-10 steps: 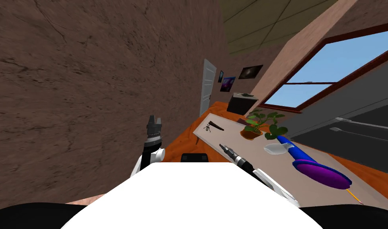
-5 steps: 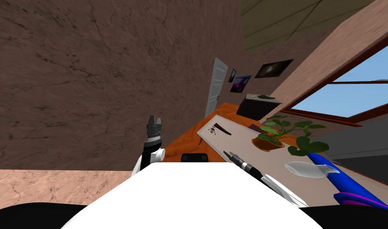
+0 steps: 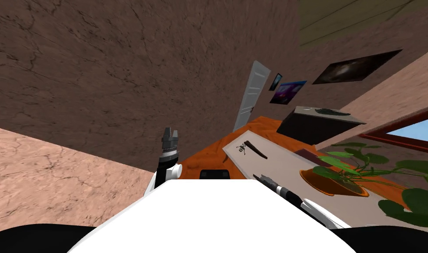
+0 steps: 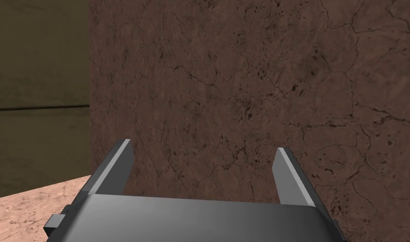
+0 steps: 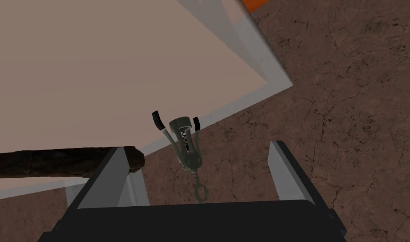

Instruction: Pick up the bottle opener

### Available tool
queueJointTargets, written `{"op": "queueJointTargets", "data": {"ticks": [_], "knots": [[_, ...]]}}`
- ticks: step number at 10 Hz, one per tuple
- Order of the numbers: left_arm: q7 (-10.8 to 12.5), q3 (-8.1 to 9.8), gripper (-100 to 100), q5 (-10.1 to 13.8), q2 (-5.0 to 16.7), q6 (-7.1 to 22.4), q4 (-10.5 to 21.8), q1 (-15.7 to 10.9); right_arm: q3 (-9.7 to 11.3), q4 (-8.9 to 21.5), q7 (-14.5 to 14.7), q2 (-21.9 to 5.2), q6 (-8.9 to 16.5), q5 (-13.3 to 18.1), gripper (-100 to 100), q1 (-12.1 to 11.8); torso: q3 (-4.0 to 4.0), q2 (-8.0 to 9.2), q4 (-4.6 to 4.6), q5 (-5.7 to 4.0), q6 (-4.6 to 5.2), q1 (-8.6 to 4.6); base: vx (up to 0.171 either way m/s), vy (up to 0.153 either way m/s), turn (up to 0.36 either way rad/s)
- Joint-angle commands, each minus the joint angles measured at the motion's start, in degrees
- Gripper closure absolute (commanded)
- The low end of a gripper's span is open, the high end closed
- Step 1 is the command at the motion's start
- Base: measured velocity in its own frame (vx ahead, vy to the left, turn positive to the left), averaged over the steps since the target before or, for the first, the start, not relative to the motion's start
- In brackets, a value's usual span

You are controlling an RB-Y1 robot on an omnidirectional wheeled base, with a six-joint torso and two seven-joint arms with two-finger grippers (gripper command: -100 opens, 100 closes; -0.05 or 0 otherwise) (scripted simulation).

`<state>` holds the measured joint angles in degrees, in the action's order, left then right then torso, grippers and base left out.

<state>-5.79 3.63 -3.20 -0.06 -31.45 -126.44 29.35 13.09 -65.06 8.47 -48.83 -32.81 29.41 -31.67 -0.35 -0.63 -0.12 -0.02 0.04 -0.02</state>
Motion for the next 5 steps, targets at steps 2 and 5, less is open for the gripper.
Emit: {"op": "queueJointTargets", "data": {"ticks": [2,5], "knots": [[0.00,0.00,0,0.00,0.00,0.00,0.00,0.01,1.03,3.42,0.11,-2.36,-0.06,1.94,-100,0.20,-0.07,-0.12,-0.02,0.01,0.00,-0.01,0.085,0.006,0.360],[0.00,0.00,0,0.00,0.00,0.00,0.00,0.01,2.97,8.96,-0.05,-6.61,-0.14,5.37,-100,0.86,-0.11,-0.18,-0.04,0.00,-0.01,0.00,0.109,0.004,0.449]]}}
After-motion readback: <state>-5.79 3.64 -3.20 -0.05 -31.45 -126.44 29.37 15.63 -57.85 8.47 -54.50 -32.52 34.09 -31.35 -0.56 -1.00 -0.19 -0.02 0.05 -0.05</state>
